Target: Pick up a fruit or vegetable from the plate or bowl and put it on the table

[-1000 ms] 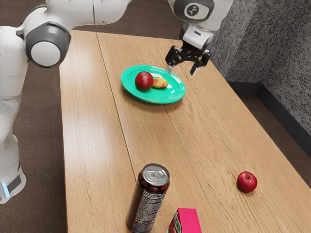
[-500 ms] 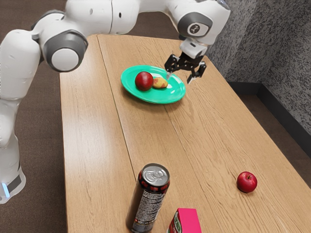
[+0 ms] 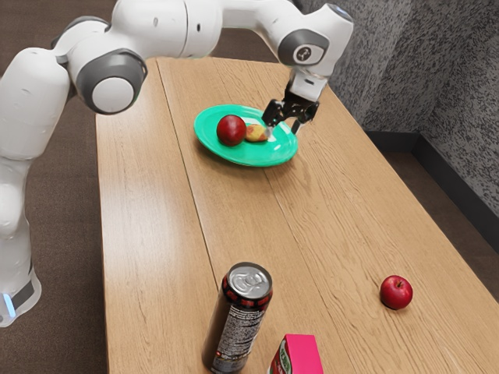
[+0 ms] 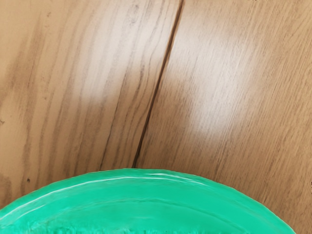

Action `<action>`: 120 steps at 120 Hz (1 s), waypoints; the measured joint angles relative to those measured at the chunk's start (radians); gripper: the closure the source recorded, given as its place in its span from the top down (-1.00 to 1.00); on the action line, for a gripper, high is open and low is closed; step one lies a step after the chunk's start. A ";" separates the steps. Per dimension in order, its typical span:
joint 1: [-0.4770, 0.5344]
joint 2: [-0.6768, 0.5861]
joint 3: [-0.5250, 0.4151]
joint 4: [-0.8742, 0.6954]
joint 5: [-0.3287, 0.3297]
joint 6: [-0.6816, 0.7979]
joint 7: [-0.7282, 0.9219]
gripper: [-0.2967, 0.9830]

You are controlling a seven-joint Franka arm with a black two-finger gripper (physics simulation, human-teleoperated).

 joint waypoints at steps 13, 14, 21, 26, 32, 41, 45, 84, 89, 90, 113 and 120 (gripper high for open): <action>0.007 0.000 0.034 0.000 -0.046 -0.004 -0.190 0.52; 0.008 0.000 0.035 -0.001 -0.049 -0.004 -0.206 0.52; 0.008 0.001 0.043 -0.001 -0.063 -0.006 -0.315 0.52; 0.009 0.002 0.051 -0.001 -0.072 -0.007 -0.395 0.52; 0.013 0.002 0.056 -0.001 -0.080 -0.009 -0.491 0.52; 0.021 0.003 0.059 -0.001 -0.094 -0.013 -0.630 0.53; 0.026 0.003 0.065 -0.001 -0.101 -0.015 -0.689 0.53; 0.040 0.035 0.099 0.003 -0.129 0.012 -1.168 0.53; 0.046 0.041 0.100 0.004 -0.130 0.025 -1.208 0.53; 0.048 0.042 0.101 0.004 -0.130 0.028 -1.216 0.53; 0.102 0.052 0.101 0.012 -0.124 0.079 -1.359 0.53; 0.119 0.057 0.101 0.013 -0.122 0.100 -1.389 0.53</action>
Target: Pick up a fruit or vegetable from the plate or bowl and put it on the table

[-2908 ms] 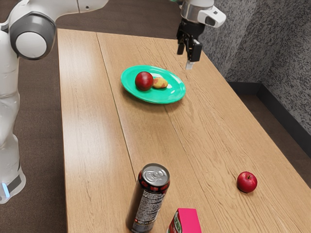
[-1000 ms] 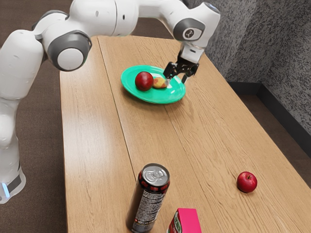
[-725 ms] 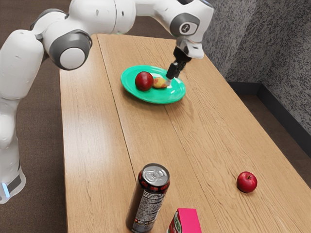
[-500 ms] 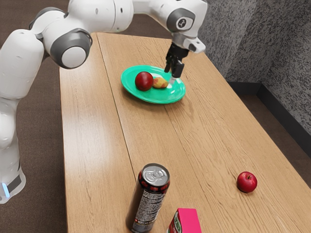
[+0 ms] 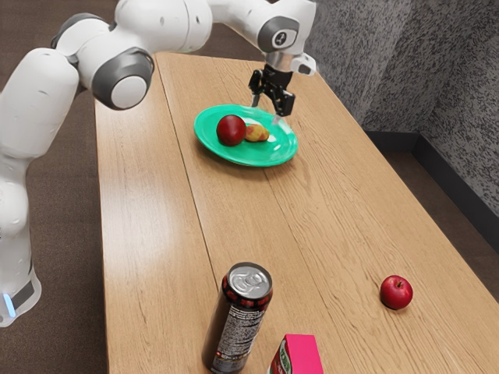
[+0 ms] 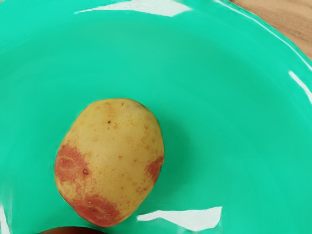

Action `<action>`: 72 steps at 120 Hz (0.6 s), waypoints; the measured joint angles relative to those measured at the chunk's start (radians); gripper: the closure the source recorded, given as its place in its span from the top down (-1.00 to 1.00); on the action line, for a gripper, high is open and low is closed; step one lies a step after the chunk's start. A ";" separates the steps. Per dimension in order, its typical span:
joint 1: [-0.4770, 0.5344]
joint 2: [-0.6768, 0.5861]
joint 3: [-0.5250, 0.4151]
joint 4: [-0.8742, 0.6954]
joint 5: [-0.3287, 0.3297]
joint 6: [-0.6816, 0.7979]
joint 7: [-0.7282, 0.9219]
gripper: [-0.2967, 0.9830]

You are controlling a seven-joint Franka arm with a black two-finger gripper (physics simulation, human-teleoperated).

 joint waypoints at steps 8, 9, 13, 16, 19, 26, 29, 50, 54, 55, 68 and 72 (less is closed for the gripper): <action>0.019 0.009 0.000 0.000 0.006 0.023 -0.029 0.53; 0.020 0.011 0.000 0.000 0.007 0.025 -0.032 0.53; 0.025 0.019 0.000 0.001 0.009 0.034 -0.044 0.53; 0.030 0.024 0.000 0.000 0.010 0.043 -0.053 0.53; 0.033 0.030 0.000 0.000 0.012 0.051 -0.060 0.53; 0.038 0.041 0.000 0.000 0.017 0.070 -0.075 0.53; 0.039 0.044 0.000 0.000 0.021 0.079 -0.080 0.53; 0.039 0.056 0.000 -0.001 0.055 0.123 -0.091 0.53; 0.039 0.058 0.000 -0.001 0.059 0.128 -0.091 0.53; 0.039 0.060 0.000 -0.001 0.060 0.129 -0.091 0.53; 0.039 0.075 -0.001 -0.001 0.067 0.142 -0.091 0.53; 0.039 0.078 -0.001 -0.001 0.068 0.145 -0.091 0.53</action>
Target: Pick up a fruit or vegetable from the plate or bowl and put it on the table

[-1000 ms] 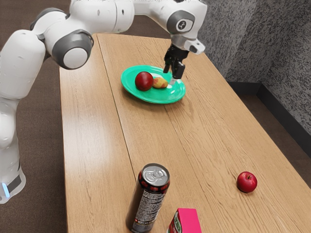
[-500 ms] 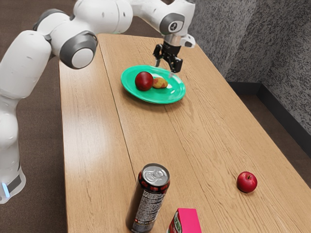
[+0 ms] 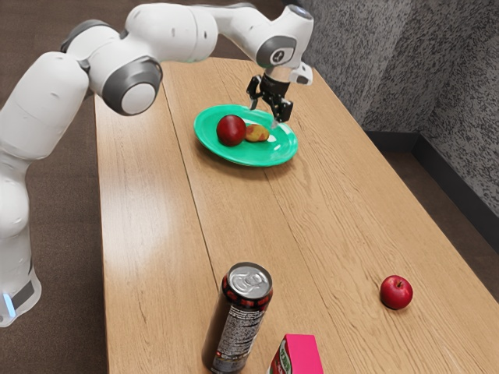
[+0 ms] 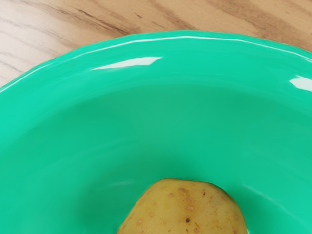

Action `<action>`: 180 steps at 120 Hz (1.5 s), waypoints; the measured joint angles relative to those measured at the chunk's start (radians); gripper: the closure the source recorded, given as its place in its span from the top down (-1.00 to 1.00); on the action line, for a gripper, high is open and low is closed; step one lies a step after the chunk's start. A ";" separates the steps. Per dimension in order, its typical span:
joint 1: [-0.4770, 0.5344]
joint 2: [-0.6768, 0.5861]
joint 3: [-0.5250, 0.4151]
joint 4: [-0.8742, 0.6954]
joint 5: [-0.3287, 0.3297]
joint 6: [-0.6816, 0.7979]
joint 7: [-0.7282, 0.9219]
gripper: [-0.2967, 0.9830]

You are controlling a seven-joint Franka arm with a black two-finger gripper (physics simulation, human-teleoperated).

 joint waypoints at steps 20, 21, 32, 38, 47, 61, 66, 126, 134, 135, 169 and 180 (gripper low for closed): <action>-0.001 0.011 -0.002 -0.001 0.001 0.013 0.003 0.53; -0.002 0.011 -0.002 -0.001 0.001 0.013 0.004 0.53; -0.007 0.011 -0.004 -0.005 -0.001 0.019 0.005 0.53; -0.008 0.011 -0.005 -0.008 -0.001 0.021 0.006 0.53; -0.008 0.012 -0.005 -0.013 -0.001 0.023 0.008 0.53; -0.008 0.022 -0.005 -0.015 -0.001 0.025 0.010 0.53; -0.007 0.027 -0.005 -0.015 -0.002 0.025 0.011 0.53; 0.001 0.069 -0.004 -0.015 -0.025 0.027 0.015 0.47; 0.001 0.071 -0.004 -0.015 -0.031 0.027 0.015 0.28; 0.001 0.071 -0.004 -0.015 -0.031 0.027 0.015 0.26; 0.000 0.062 -0.001 -0.010 -0.031 0.010 -0.015 -0.28; -0.002 0.053 -0.001 -0.005 -0.033 -0.010 -0.029 -0.24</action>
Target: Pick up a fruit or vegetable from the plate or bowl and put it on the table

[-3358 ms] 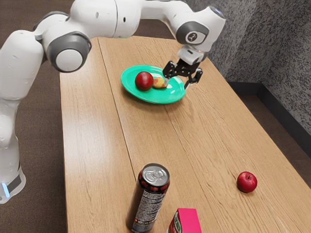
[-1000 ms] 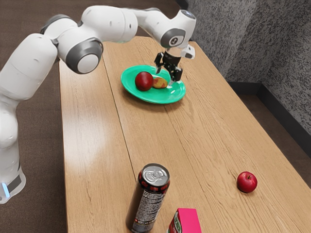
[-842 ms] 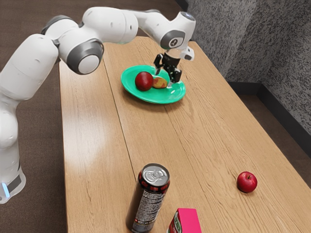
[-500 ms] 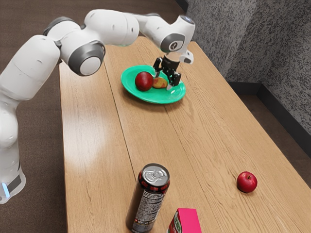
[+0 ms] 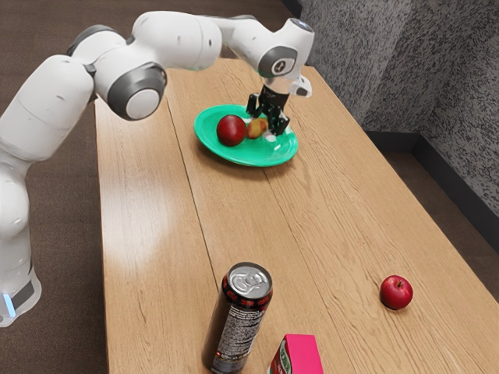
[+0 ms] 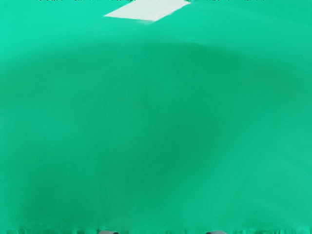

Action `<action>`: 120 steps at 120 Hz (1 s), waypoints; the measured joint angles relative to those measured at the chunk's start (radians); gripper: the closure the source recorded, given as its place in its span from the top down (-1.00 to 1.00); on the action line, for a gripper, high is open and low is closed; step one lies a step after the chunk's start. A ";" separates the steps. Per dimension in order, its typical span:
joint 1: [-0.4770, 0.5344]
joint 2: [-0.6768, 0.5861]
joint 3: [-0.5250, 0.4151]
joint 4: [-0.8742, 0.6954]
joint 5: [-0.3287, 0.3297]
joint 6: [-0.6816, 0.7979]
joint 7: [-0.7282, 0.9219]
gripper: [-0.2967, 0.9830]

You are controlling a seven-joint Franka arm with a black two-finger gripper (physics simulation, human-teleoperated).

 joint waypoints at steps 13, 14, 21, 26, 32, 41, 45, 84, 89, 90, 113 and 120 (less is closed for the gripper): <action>-0.009 -0.028 -0.001 0.003 -0.001 -0.027 -0.015 -0.31; -0.010 -0.031 -0.002 0.003 -0.001 -0.030 -0.016 -0.31; -0.015 -0.051 -0.003 0.003 -0.002 -0.046 -0.024 -0.34; -0.020 -0.065 -0.003 0.003 -0.002 -0.058 -0.029 -0.34; -0.029 -0.087 -0.003 0.004 -0.002 -0.072 -0.035 -0.34; -0.042 -0.116 -0.005 0.004 -0.001 -0.092 -0.043 -0.34; -0.049 -0.130 -0.006 0.004 -0.001 -0.101 -0.046 -0.34; -0.180 -0.229 -0.009 0.003 0.015 -0.197 -0.079 -0.34; -0.202 -0.235 -0.010 0.003 0.016 -0.209 -0.084 -0.34; -0.206 -0.237 -0.010 0.003 0.017 -0.211 -0.085 -0.34; -0.246 -0.263 -0.087 0.001 0.019 -0.258 -0.108 -0.34; -0.249 -0.266 -0.116 0.000 0.020 -0.270 -0.116 -0.33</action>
